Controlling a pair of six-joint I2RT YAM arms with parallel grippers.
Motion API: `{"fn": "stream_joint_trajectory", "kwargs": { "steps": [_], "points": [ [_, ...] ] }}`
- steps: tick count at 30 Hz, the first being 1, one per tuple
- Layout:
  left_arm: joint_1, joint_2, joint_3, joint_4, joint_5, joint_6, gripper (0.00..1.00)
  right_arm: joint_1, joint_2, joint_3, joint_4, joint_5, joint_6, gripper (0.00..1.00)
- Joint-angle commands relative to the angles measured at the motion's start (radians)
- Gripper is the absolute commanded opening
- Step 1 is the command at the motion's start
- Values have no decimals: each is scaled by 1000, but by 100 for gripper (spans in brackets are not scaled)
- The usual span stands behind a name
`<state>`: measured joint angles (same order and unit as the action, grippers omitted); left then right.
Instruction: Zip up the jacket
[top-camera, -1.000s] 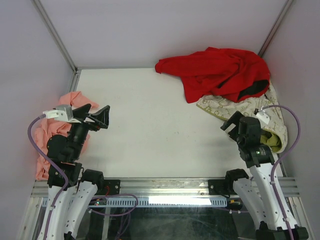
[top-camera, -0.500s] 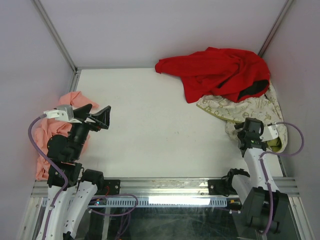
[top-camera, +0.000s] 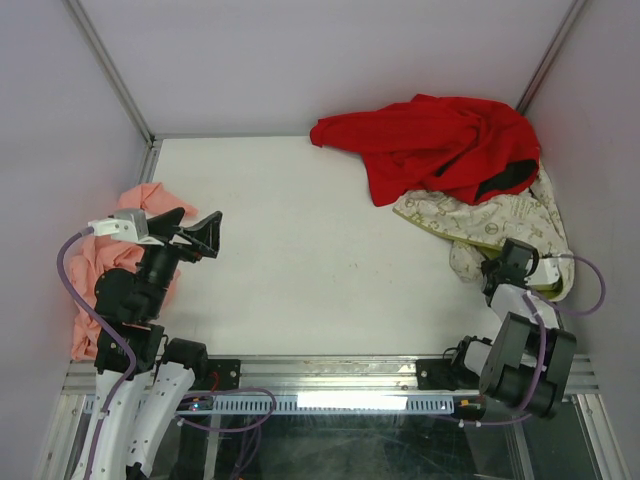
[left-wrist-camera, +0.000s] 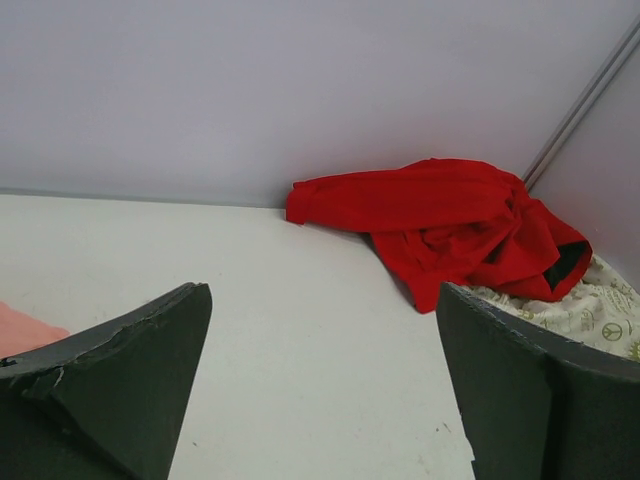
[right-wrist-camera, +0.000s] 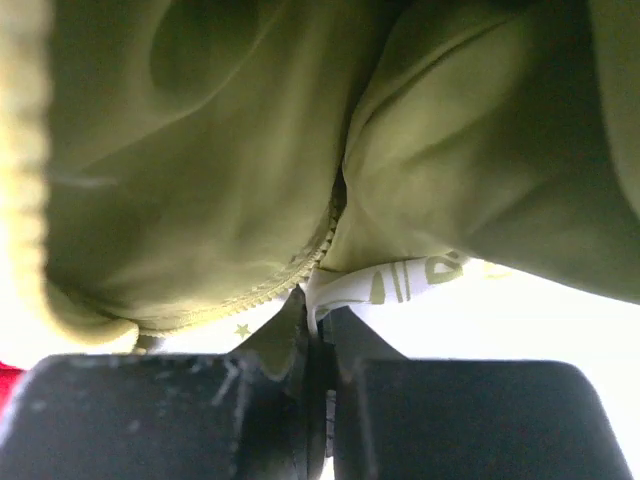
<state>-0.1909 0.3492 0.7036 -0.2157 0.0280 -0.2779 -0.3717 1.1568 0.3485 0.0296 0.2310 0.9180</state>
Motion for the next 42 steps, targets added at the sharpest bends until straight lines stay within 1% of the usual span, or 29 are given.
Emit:
{"fn": "stream_joint_trajectory", "kwargs": {
  "steps": [1,5,8,10,13,16,18,21,23,25,30,34,35,37,39,42],
  "points": [
    [-7,13,-6,41,21,-4,99,11,-105,17,-35,-110,-86,0],
    [-7,12,-8,45,31,-7,99,61,-236,45,-167,-136,-128,0],
    [-7,12,-7,44,32,-8,99,149,-319,49,-221,-177,-112,0],
    [-7,13,-7,44,41,-10,99,257,-355,54,-245,-178,-75,0],
    [-7,15,-6,46,59,-16,99,468,-384,73,-252,-135,-8,0],
    [-7,18,-6,50,80,-16,99,674,-356,134,-244,-72,21,0],
    [-8,27,-6,50,92,-18,99,811,-309,185,-212,-27,24,0],
    [-7,47,5,52,131,-38,99,1001,-164,289,-139,24,-1,0],
    [-7,65,14,52,183,-52,99,1087,-47,365,-65,-9,-38,0],
    [-7,78,17,51,232,-78,99,1157,77,454,-3,-50,-89,0],
    [-7,106,18,9,272,-152,99,1314,368,774,41,-136,-208,0],
    [-8,144,15,-17,340,-192,99,1351,543,996,-3,-223,-300,0],
    [-7,154,11,-20,352,-202,99,1352,570,1035,-33,-231,-317,3],
    [-7,173,-1,-29,367,-227,99,1351,590,1075,-89,-231,-359,20],
    [-8,196,-12,-36,381,-251,99,1344,568,1065,-136,-219,-397,35],
    [-7,228,-38,-37,400,-298,99,1319,486,1006,-177,-227,-450,51]
  ]
}}
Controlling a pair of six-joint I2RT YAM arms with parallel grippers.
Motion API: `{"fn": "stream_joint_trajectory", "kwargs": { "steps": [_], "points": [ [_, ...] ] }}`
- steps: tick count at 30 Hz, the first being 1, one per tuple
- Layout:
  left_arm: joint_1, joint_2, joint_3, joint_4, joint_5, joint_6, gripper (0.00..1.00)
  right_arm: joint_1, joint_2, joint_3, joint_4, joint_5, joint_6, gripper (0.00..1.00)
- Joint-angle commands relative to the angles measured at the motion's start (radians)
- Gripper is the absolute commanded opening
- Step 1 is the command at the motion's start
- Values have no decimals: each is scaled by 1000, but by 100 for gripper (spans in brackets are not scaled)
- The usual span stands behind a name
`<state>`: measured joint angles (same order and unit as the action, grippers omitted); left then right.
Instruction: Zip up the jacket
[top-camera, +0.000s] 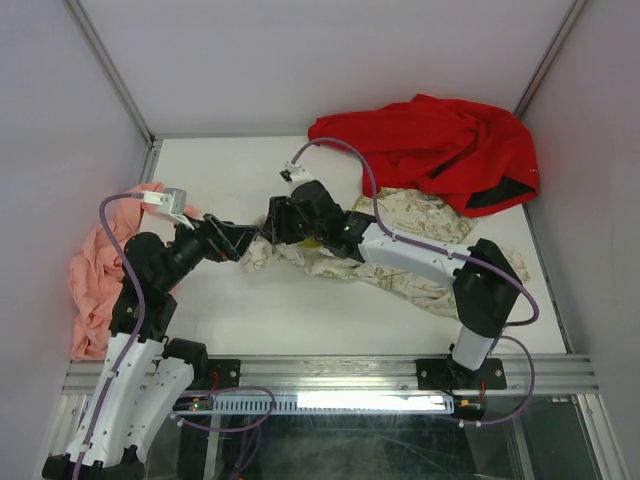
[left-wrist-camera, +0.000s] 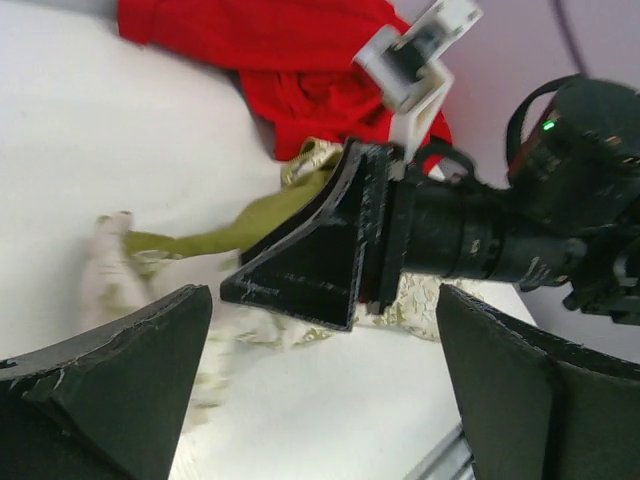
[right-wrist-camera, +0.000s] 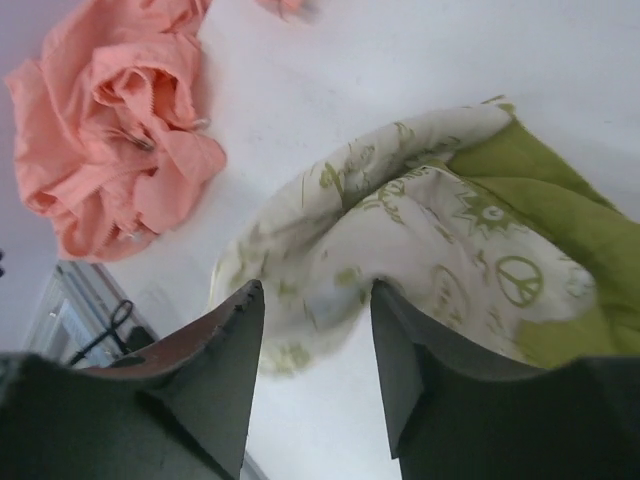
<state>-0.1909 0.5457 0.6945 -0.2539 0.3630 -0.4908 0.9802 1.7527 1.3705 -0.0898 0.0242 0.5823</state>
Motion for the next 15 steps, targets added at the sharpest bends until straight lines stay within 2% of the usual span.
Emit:
{"fn": "stream_joint_trajectory", "kwargs": {
  "steps": [1,6,9,15],
  "points": [
    [-8,40,-38,0,67,-101,99,-46,-144,-38,-77,-19,-128,55],
    [-13,71,-97,12,78,-182,98,-162,-339,-175,-175,-44,-186,72],
    [-39,100,-150,58,93,-248,97,-292,-429,-246,-229,-70,-230,79],
    [-249,192,-214,142,-36,-342,97,-611,-529,-374,-216,-178,-285,89]
  ]
}}
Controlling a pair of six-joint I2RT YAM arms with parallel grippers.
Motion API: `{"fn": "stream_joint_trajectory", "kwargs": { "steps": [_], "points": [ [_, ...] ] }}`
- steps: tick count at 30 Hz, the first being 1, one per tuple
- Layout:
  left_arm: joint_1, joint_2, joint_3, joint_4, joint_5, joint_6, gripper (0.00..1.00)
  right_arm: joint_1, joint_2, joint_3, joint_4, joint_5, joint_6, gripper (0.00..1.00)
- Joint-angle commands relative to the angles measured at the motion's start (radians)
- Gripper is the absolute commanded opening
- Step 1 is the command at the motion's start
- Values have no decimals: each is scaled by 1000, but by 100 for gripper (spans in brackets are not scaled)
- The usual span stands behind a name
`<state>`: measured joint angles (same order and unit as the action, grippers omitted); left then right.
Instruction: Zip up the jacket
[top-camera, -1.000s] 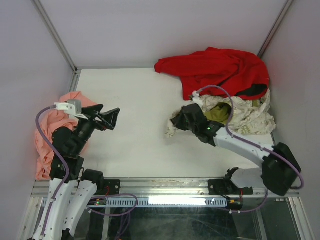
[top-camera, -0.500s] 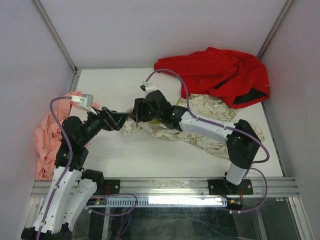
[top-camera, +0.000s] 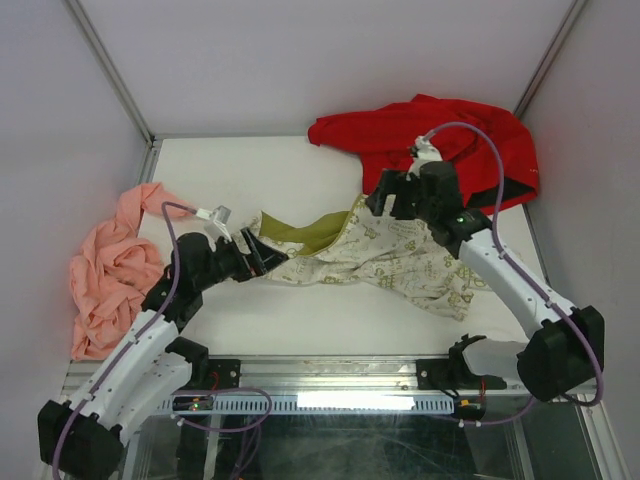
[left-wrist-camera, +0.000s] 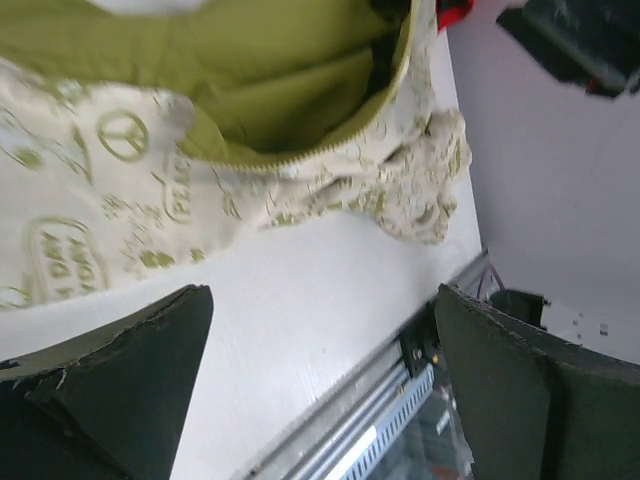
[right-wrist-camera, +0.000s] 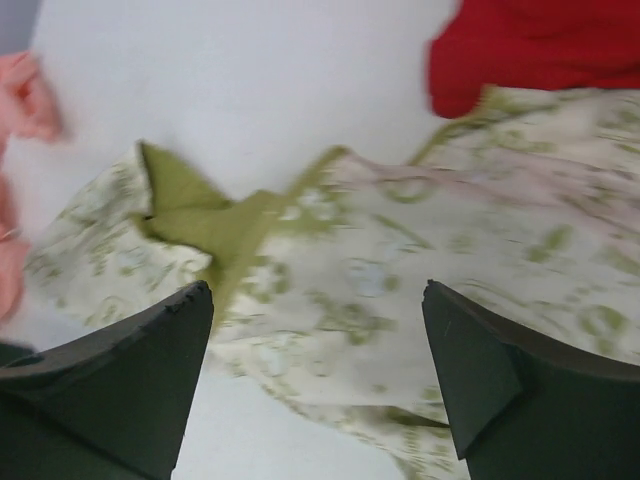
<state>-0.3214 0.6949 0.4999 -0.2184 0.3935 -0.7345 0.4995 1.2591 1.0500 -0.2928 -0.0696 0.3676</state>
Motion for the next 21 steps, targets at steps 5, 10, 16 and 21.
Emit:
{"fn": "stream_joint_trajectory", "kwargs": {
  "steps": [5,10,16,21],
  "points": [
    [-234,128,-71,172,-188,-184,99,-317,22,-80,18,-161,-101,93],
    [-270,183,-135,215,-289,-285,99,-384,149,-73,51,-144,-86,96],
    [-270,234,-189,231,-393,-354,99,-388,254,-115,80,-179,-72,88],
    [-270,309,-185,275,-456,-367,97,-369,161,-222,120,-247,-43,37]
  ]
}}
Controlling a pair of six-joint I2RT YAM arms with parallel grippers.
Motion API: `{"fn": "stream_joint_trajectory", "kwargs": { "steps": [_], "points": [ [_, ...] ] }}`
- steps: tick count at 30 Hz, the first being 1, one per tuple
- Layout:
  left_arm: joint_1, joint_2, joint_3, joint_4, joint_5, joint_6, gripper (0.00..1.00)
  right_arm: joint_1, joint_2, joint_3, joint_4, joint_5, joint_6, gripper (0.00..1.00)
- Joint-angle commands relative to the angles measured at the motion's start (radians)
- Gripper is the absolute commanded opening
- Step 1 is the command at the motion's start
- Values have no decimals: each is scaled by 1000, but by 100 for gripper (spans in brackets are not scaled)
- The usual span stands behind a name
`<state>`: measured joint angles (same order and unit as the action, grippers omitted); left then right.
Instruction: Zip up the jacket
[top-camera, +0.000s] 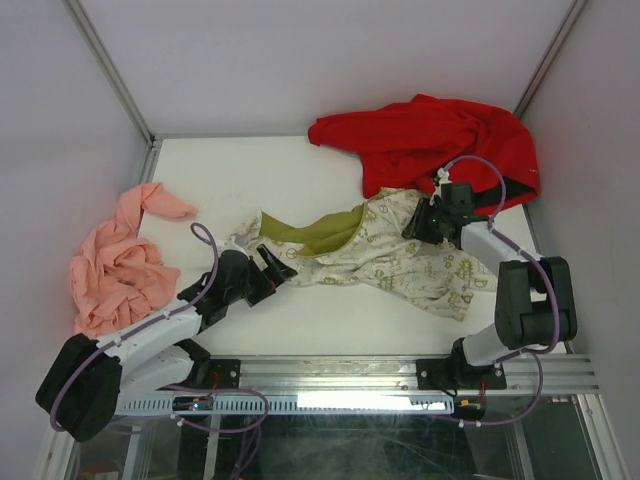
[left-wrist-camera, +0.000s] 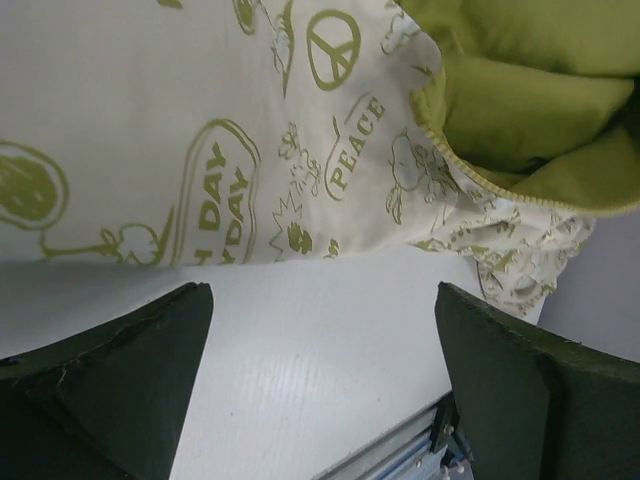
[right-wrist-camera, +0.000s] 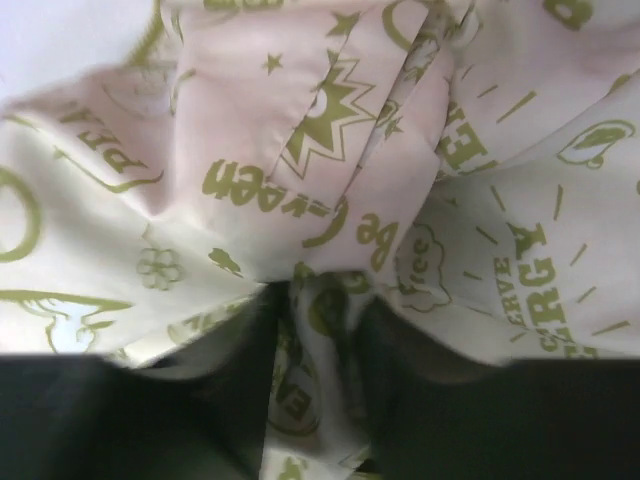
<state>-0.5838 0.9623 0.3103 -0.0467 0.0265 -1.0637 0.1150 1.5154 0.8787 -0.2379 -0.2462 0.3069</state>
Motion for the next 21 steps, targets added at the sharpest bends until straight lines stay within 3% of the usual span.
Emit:
{"fn": "stream_joint_trajectory", "kwargs": {
  "steps": [1,5,7,11,16,21],
  "points": [
    [-8,61,11,104,-108,-38,96,24,-124,-63,63,-73,21,25],
    [-8,140,28,126,-216,-9,87,61,-190,-71,11,-56,15,0],
    [-4,179,42,161,-275,19,74,88,-214,-73,-4,-54,16,0],
    [29,274,143,176,-347,92,37,153,-268,-79,-38,-36,26,0],
    [179,385,295,189,-308,194,1,246,-356,-59,-107,15,30,0],
    [295,513,537,190,-221,269,0,380,-438,-5,-185,53,28,0]
  ]
}}
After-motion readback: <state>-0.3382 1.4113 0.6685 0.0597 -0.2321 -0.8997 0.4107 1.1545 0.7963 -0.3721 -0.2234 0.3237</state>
